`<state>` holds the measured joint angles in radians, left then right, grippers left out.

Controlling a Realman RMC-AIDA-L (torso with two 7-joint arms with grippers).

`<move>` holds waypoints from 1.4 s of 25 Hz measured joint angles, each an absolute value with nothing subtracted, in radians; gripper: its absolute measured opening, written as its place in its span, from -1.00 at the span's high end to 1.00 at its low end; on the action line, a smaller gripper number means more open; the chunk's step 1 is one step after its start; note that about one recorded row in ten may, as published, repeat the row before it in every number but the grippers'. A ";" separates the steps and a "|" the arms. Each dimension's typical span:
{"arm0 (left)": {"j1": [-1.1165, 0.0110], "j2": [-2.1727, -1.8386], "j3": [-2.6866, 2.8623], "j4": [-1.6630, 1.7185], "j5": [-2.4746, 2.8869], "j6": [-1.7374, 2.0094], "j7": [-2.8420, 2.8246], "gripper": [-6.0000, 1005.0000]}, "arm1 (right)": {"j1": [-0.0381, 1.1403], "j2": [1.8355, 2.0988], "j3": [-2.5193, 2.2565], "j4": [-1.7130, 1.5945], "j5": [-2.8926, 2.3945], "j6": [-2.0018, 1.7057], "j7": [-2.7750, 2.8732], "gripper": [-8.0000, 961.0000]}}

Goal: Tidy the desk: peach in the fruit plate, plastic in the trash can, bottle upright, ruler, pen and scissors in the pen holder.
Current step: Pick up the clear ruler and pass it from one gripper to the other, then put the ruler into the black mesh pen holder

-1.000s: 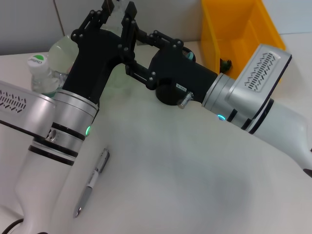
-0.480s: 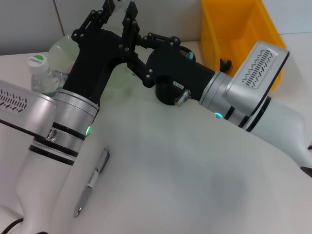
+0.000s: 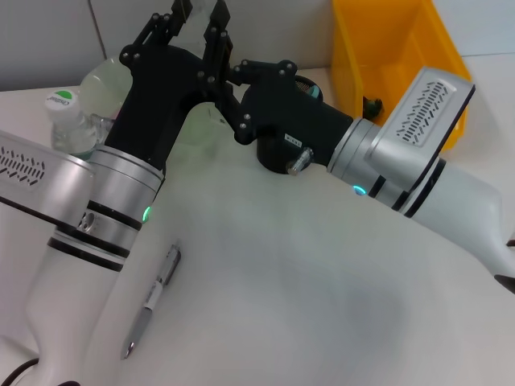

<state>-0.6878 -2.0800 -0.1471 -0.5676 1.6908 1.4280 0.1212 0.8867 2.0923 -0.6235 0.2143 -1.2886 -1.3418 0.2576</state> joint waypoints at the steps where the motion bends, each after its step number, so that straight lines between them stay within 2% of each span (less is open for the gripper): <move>1: -0.686 -2.080 -0.148 -0.568 1.691 1.428 0.121 0.21 | 0.887 2.092 -0.621 0.219 -1.289 -1.342 0.257 0.60; 3: -0.686 -2.080 -0.149 -0.568 1.691 1.428 0.121 0.21 | 0.887 2.092 -0.618 0.221 -1.289 -1.343 0.257 0.73; 16: -0.681 -2.080 -0.150 -0.571 1.691 1.428 0.120 0.21 | 0.887 2.092 -0.611 0.227 -1.301 -1.348 0.260 0.79; 23: -0.681 -2.080 -0.150 -0.570 1.691 1.430 0.114 0.21 | 0.883 2.092 -0.577 0.227 -1.317 -1.348 0.258 0.95; 35: -0.681 -2.080 -0.150 -0.557 1.714 1.427 0.080 0.12 | 0.878 2.092 -0.561 0.227 -1.341 -1.350 0.264 0.98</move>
